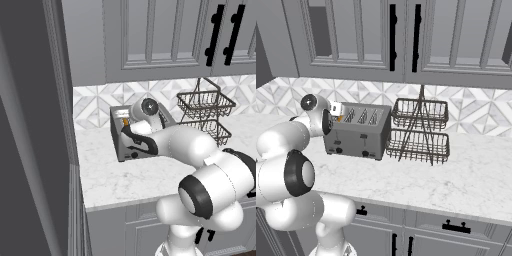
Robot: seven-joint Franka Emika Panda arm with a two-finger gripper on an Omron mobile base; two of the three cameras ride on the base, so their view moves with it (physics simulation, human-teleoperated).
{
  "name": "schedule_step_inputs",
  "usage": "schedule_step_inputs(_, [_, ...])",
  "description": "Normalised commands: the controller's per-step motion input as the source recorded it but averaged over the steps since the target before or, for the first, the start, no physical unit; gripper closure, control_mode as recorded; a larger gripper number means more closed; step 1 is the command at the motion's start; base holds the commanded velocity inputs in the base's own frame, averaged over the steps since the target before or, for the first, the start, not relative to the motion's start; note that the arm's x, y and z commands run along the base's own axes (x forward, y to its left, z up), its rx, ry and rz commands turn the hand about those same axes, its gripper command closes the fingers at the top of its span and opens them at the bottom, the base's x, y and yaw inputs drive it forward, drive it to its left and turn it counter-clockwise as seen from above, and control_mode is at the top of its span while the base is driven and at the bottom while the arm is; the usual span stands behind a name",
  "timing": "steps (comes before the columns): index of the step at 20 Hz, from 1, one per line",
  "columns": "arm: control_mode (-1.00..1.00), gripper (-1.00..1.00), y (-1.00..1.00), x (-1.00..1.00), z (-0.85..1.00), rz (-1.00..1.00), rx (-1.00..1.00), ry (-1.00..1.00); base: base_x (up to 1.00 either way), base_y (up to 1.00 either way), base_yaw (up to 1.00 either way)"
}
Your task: Start the toaster. Once the lever pops up, take the bread to the plate on the dining counter.
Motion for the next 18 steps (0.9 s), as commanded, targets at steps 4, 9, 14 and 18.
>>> schedule_step_inputs(4, [-1.00,-1.00,0.00,0.00,0.00,0.00,0.00,0.00,0.00,0.00,0.00])
schedule_step_inputs(9, [-1.00,-1.00,0.00,0.00,0.00,0.00,0.00,0.00,0.00,0.00,0.00])
schedule_step_inputs(14, [-1.00,-1.00,0.00,0.00,0.00,0.00,0.00,0.00,0.00,0.00,0.00])
schedule_step_inputs(18, [-1.00,-1.00,0.00,0.00,0.00,0.00,0.00,0.00,0.00,0.00,0.00])
